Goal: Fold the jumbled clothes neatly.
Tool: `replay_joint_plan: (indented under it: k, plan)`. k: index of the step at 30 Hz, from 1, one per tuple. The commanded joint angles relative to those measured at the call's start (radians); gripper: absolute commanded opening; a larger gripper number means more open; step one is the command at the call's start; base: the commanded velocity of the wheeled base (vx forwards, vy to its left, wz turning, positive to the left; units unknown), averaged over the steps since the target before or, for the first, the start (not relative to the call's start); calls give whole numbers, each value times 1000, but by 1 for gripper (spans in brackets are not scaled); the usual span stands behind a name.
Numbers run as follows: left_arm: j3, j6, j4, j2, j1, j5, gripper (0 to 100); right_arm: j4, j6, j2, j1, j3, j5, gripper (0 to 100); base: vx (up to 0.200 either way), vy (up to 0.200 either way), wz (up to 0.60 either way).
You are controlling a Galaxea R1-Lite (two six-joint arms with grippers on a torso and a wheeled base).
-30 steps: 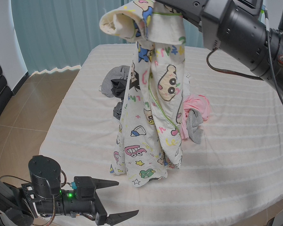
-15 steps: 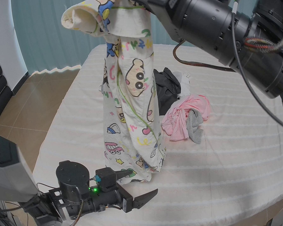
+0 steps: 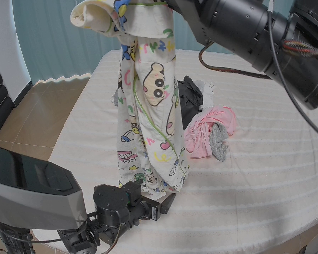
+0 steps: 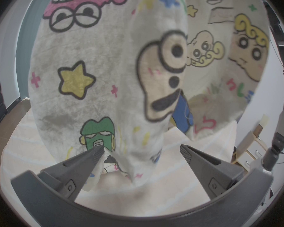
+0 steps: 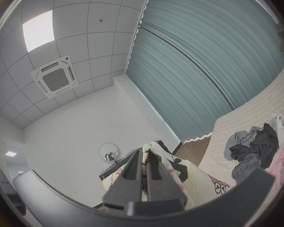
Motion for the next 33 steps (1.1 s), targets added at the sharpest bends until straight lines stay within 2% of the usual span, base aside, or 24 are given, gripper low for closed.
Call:
replay_joint_plan:
  k: [1,7,9,12,17,22,29,33]
  plan:
    - [-79,-1,-19,52,-1,42,100,0,16,-16,0,11,0,0,0,0,0]
    - [-119,2,-19,75,-1,70,100,-1,27,-24,-1,17,-1,0,0,0,0]
    - [-146,4,-19,103,-1,141,100,-1,29,-33,-1,25,0,0,0,0,0]
    - [-162,5,-19,120,5,182,100,-1,29,-41,-1,31,0,0,0,0,0]
    - [-157,10,-19,118,16,188,100,0,29,-50,-17,34,0,0,0,0,0]
    - [-165,74,-19,121,53,210,100,-1,32,-73,-27,66,2,0,0,0,0]
    - [-163,76,-19,113,51,233,100,-1,33,-79,-47,78,2,0,0,0,0]
    - [-134,76,-19,107,50,286,100,-1,33,-87,-72,87,3,0,0,0,0]
